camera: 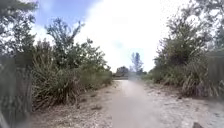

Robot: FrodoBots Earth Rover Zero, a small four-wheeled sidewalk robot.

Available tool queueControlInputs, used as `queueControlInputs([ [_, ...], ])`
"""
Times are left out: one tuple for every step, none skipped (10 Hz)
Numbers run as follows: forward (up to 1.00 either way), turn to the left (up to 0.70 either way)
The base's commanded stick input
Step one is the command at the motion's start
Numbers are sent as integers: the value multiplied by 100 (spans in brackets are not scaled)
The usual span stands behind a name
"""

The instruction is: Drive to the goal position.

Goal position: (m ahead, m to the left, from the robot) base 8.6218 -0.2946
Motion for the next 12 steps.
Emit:
queueControlInputs([
  [45, 0],
  [45, 0],
  [45, 0],
  [45, 0],
  [45, 0],
  [45, 0],
  [45, 0],
  [45, -4],
  [45, -27],
  [45, -27],
  [45, -27],
  [45, -27],
])
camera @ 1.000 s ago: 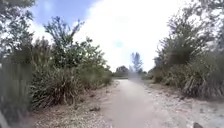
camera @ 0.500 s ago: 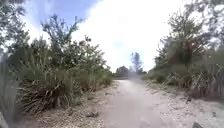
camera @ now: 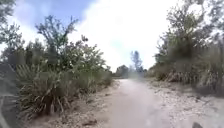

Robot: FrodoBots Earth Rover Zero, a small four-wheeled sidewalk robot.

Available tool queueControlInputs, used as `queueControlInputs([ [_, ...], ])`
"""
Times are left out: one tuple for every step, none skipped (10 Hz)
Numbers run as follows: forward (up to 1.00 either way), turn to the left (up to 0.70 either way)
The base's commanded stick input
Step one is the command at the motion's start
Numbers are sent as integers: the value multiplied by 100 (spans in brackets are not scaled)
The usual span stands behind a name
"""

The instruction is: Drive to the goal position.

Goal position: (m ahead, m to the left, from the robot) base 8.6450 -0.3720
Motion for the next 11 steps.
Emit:
queueControlInputs([
  [45, -27],
  [45, -27],
  [45, -27],
  [45, -27],
  [45, -27],
  [45, -14],
  [45, 0],
  [45, 0],
  [45, 0],
  [45, 0],
  [45, 0],
])
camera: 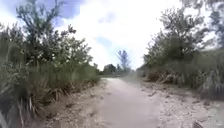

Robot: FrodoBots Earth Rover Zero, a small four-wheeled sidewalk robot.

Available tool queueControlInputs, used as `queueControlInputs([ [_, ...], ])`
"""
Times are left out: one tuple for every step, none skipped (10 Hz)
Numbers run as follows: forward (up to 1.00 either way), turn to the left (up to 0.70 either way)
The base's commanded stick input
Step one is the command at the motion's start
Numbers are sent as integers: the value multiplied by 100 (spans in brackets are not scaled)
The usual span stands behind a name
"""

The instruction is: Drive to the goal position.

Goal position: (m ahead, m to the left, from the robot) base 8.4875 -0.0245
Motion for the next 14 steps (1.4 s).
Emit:
queueControlInputs([
  [45, 0],
  [45, 0],
  [45, 0],
  [45, -2],
  [45, -6],
  [45, -11],
  [45, -16],
  [45, -20],
  [45, -25],
  [45, -27],
  [45, -27],
  [45, -16],
  [45, -5],
  [45, 0],
])
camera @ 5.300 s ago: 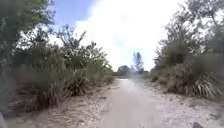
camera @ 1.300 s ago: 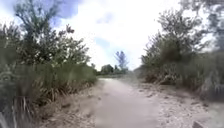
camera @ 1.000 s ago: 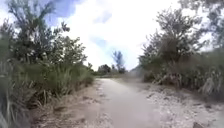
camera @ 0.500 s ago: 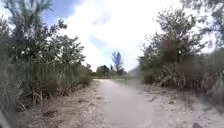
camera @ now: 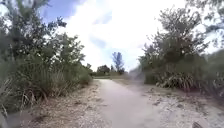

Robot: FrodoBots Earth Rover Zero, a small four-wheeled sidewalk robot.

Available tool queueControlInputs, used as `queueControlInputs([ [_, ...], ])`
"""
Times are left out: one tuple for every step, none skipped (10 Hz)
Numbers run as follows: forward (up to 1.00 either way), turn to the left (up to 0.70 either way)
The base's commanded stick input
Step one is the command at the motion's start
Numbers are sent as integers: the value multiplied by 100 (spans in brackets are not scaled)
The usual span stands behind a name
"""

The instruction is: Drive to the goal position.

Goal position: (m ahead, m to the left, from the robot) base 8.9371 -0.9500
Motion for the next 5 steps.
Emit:
queueControlInputs([
  [45, 0],
  [45, 0],
  [45, 0],
  [45, 0],
  [45, 19],
])
